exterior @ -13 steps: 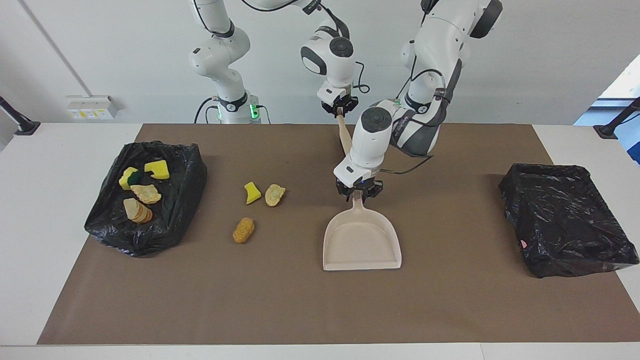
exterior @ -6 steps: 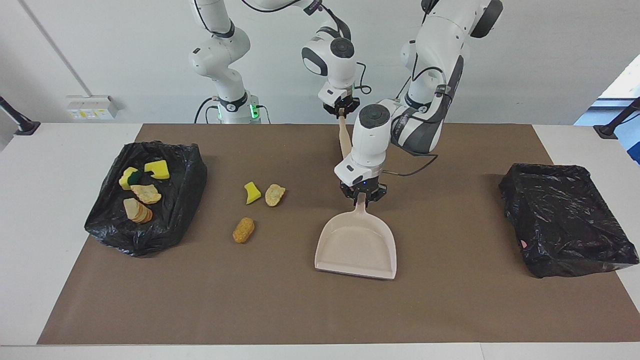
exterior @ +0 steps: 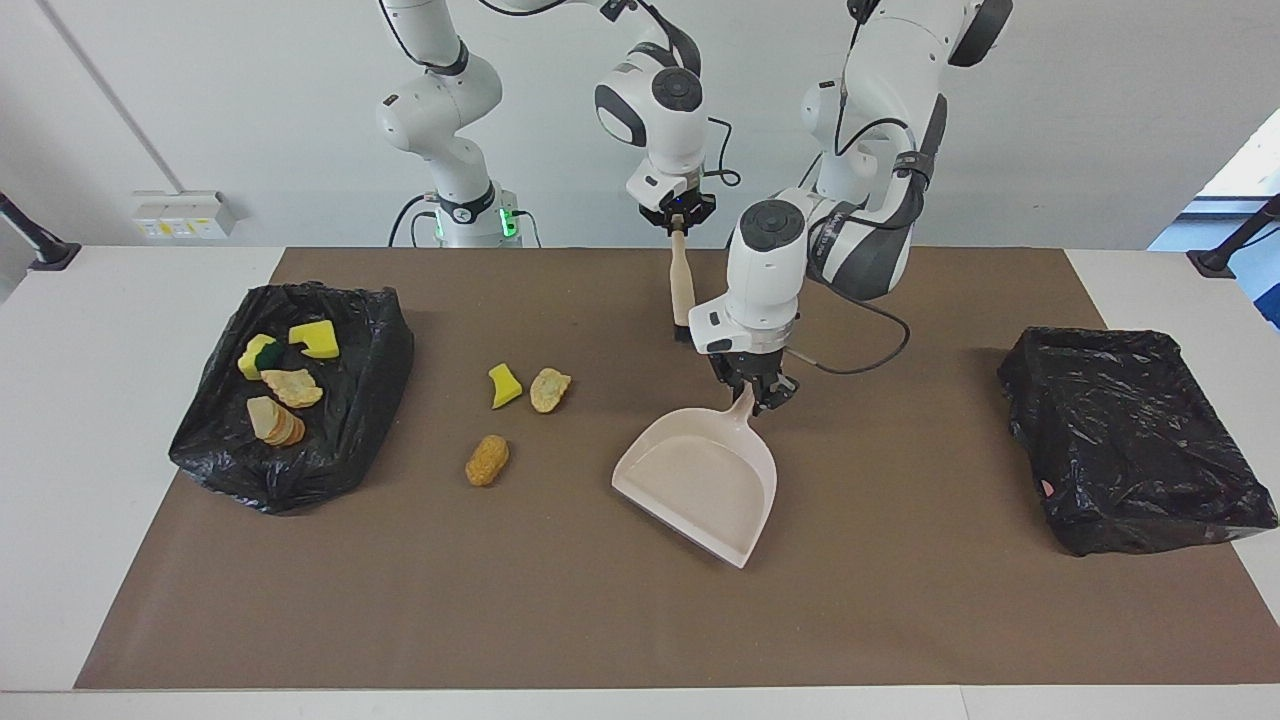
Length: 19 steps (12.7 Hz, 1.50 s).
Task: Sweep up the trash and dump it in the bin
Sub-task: 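Lower the dustpan near the debris while the right gripper grasps the brush, then sweep the crust and sponge piece into the dustpan with the right gripper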
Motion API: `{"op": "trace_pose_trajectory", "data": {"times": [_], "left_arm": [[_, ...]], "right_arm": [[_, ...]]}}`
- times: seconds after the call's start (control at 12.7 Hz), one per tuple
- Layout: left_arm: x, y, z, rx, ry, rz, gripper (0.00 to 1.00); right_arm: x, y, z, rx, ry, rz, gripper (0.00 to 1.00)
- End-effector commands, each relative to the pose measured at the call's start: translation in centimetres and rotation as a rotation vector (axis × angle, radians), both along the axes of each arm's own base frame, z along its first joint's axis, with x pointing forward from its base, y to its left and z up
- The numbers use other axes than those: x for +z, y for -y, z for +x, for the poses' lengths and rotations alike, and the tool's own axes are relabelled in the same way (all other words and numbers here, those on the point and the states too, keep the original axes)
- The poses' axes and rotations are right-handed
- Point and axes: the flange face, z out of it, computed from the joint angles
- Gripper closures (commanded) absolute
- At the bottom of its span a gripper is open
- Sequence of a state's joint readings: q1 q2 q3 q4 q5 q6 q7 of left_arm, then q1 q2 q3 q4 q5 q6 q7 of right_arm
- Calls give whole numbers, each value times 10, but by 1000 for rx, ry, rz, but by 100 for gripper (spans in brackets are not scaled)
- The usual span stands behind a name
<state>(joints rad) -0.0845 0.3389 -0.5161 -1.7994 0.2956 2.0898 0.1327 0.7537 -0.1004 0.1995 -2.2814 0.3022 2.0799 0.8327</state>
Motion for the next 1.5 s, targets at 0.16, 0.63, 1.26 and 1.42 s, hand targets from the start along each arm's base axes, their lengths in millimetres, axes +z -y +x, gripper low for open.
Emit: {"op": "trace_pose_trajectory", "data": {"times": [0.16,0.63,1.26,1.42], "left_arm": [[7,-3,-3,-303,-30,50,100],[7,-8,-16,-435,-116,108,100],[-3,14,-67,-508,-142,146,100],[-7,16,-79,-527,-133,153,100]], "right_arm": [[44,63,26,8,-27,-42,100],[38,151,74,18,-15,-266,100],[6,259,108,-63,-68,-407,100],[-12,260,106,-53,-57,-397,100]]}}
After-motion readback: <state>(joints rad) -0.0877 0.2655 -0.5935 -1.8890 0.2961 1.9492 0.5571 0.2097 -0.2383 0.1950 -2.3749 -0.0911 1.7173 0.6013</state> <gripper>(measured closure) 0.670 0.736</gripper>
